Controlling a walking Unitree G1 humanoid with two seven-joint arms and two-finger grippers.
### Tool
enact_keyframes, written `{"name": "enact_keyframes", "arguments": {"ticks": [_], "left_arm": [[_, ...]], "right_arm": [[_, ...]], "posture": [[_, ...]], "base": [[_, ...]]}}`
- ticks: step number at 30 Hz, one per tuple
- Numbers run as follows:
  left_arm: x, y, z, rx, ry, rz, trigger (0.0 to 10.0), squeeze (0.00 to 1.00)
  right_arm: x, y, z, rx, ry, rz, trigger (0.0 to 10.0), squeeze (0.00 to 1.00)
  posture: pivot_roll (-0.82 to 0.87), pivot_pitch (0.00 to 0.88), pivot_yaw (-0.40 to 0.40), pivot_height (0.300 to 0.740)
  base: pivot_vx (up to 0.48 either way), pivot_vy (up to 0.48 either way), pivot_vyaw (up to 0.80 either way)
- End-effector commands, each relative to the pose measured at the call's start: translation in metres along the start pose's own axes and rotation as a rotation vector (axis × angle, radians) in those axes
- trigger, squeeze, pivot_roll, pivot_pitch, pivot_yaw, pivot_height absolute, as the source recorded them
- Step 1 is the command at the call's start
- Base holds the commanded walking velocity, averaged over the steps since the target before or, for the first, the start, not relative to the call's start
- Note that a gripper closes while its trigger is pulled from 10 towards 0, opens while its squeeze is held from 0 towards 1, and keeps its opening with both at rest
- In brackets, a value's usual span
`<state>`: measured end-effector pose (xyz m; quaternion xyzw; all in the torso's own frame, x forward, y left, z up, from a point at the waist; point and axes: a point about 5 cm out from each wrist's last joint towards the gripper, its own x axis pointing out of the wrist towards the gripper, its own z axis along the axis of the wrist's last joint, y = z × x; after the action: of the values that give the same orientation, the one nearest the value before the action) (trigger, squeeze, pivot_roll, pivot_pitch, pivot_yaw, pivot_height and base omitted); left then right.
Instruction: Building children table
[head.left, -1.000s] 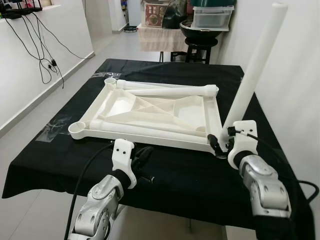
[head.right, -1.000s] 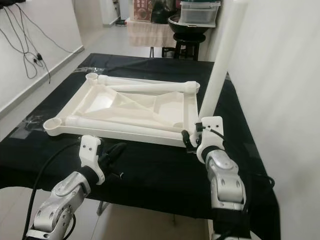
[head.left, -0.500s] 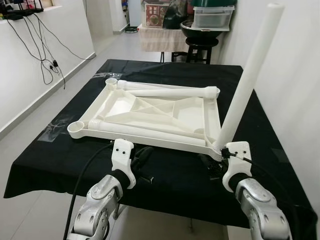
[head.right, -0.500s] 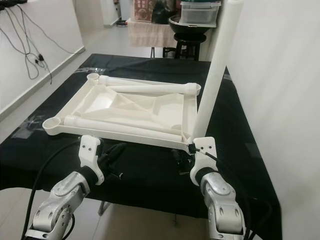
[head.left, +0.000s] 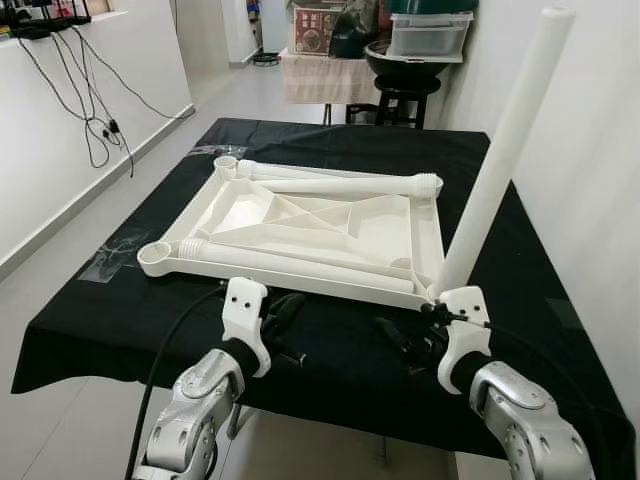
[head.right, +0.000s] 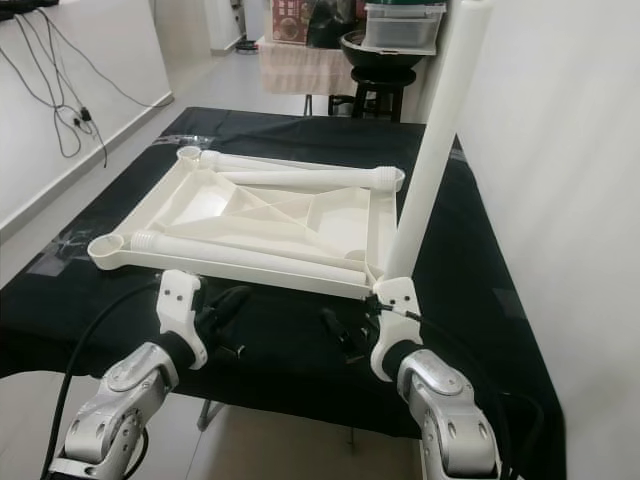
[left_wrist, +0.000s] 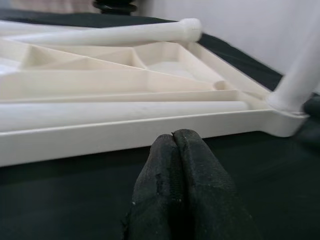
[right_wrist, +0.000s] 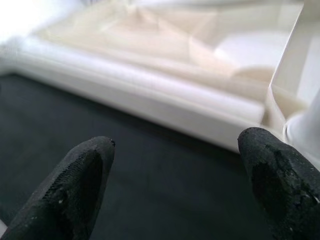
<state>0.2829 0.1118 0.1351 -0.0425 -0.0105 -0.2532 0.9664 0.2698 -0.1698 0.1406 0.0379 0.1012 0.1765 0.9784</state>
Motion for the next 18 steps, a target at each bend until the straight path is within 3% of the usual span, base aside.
{"name": "enact_keyframes", "arguments": {"ticks": [1, 6, 11, 18], "left_arm": [[-0.001, 0.007, 0.006, 0.055, -0.021, 0.038, 10.0, 0.0], [0.0, 0.01, 0.006, 0.056, -0.015, 0.059, 10.0, 0.0], [0.005, 0.014, 0.003, 0.08, 0.03, 0.09, 10.0, 0.0], [0.009, 0.015, 0.002, 0.127, 0.035, 0.1, 10.0, 0.0]], "right_arm": [[0.003, 0.004, 0.012, 0.035, -0.09, 0.026, 10.0, 0.0], [0.004, 0.014, 0.016, 0.034, -0.121, 0.091, 10.0, 0.0], [0.009, 0.023, 0.016, 0.056, -0.148, 0.144, 10.0, 0.0], [0.017, 0.017, 0.017, 0.06, -0.174, 0.089, 10.0, 0.0]], "posture": [[-0.06, 0.038, -0.013, 0.74], [-0.06, 0.036, -0.011, 0.74], [-0.06, 0.029, -0.011, 0.74], [-0.06, 0.016, -0.016, 0.74]], "base": [[0.0, 0.0, 0.0], [0.0, 0.0, 0.0], [0.0, 0.48, 0.0], [0.0, 0.48, 0.0]]}}
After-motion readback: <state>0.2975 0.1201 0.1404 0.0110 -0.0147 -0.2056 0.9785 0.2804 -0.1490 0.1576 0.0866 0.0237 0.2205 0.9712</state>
